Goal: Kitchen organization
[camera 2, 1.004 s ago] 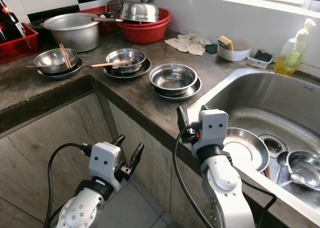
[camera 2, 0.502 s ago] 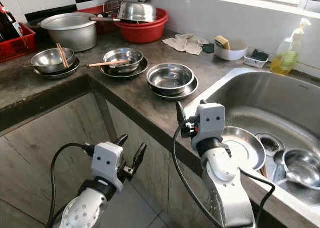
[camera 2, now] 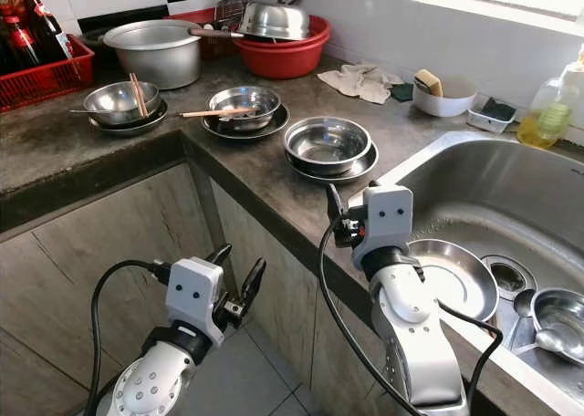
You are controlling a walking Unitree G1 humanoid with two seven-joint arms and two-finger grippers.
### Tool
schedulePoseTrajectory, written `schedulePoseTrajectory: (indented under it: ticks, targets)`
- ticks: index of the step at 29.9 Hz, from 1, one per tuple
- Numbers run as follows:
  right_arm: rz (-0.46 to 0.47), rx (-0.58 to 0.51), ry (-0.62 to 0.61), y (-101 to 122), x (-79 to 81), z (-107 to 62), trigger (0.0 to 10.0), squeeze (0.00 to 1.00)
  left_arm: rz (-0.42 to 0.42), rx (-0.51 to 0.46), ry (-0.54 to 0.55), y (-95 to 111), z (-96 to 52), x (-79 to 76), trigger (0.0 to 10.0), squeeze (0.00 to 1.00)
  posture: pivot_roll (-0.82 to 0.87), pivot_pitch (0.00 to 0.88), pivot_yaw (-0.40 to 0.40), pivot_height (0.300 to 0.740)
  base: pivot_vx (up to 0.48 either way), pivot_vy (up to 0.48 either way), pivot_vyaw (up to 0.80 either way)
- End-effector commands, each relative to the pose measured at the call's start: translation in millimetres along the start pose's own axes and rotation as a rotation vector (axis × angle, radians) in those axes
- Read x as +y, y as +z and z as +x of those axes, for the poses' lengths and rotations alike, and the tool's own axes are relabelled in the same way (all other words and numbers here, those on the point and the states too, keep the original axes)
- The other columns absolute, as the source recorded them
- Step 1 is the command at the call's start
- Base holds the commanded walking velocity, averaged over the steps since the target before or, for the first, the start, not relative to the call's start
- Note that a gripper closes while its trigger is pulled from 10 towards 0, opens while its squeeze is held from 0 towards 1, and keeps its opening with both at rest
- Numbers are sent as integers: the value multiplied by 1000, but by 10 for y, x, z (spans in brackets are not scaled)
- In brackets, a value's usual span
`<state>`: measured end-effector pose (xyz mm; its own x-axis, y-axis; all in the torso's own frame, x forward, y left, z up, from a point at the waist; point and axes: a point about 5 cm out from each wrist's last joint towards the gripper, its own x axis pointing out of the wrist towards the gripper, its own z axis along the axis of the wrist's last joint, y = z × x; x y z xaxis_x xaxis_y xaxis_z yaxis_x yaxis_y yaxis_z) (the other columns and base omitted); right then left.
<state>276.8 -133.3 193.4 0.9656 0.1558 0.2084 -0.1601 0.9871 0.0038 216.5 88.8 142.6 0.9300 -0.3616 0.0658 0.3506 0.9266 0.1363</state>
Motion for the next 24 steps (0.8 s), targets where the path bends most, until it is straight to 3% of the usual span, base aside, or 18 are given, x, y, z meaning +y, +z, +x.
schedulePoseTrajectory:
  ticks: [1,13,19,24]
  targets:
    - [1,-17,-4,29,-1,13,10000,0,-6,17,0,-37,-14,1,10000,0,149,55,-32,740,0,330,0]
    - [0,-17,-15,25,4,12,10000,0,-9,25,-4,-37,-11,1,10000,0,151,65,-31,740,0,480,0]
    - [5,-14,-38,25,-10,14,10000,0,-2,20,-4,-28,-6,2,10000,0,151,72,-31,740,0,0,0]
    - [-6,-4,-39,14,-12,33,10000,0,3,20,-3,-22,-4,7,10000,0,153,78,-32,740,0,0,-800]
